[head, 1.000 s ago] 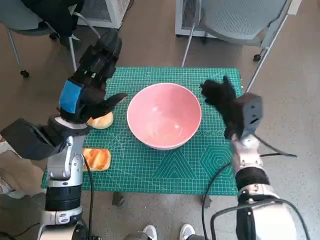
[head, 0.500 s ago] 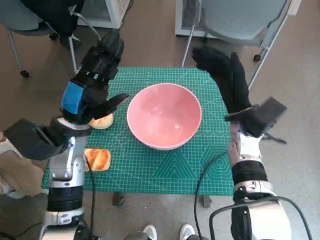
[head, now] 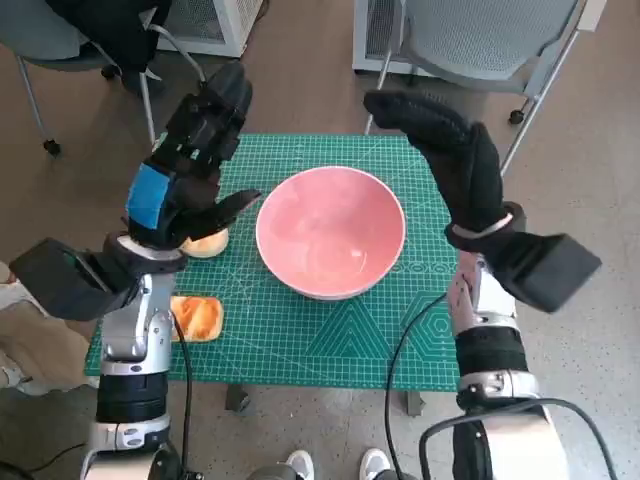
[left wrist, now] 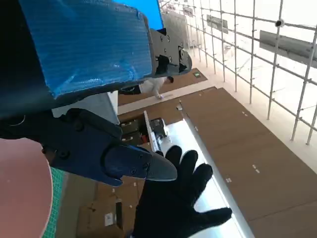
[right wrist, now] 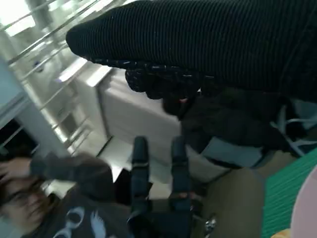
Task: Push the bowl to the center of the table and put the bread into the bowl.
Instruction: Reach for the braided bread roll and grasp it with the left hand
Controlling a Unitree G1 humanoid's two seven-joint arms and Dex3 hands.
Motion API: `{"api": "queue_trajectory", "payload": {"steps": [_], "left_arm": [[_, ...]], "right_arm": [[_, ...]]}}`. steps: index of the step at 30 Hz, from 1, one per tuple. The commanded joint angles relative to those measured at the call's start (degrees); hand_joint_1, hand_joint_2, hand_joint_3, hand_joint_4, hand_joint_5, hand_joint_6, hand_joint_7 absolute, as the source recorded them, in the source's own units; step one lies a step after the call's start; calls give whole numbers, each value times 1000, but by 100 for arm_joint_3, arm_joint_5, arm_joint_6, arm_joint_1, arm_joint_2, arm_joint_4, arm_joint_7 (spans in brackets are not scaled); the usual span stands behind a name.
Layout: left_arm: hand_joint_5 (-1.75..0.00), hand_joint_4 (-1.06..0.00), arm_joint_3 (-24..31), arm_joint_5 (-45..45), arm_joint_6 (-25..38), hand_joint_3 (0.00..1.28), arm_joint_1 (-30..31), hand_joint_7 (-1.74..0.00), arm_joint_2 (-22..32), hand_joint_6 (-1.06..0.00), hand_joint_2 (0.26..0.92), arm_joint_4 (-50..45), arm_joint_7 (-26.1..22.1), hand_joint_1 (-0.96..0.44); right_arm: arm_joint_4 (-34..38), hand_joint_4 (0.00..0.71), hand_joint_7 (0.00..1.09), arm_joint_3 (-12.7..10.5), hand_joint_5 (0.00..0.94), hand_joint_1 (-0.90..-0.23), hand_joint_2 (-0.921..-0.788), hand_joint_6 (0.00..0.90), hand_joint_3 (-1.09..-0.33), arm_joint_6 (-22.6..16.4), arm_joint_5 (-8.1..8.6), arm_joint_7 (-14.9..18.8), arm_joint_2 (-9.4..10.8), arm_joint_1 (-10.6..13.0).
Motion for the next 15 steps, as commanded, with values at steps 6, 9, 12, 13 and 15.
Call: {"api": "queue_trajectory", "payload": {"steps": [6,9,12,13,15], "left_arm": [[-4,-40,-41,85,-70,138,-13,-244,54,-141,921,-5,-9,-624],[-4,-41,-51,77,-48,138,10,-247,57,-140,921,-57,-5,-626],[-5,-42,-46,43,-26,136,21,-249,66,-141,921,-73,-24,-629],[-5,-43,-46,27,-8,135,32,-249,69,-141,921,-106,-31,-629],[-5,-43,-46,3,31,135,61,-251,75,-141,921,-188,-33,-629]], "right_arm": [[-268,66,183,136,8,-731,-921,54,-794,217,147,97,30,246],[-365,67,189,169,8,-731,-921,52,-791,255,174,98,36,292],[-439,69,196,198,9,-731,-921,51,-789,276,196,93,35,327],[-461,70,197,208,9,-731,-921,51,-789,278,207,100,38,338],[-497,71,202,222,9,-731,-921,49,-788,283,223,109,40,357]]}}
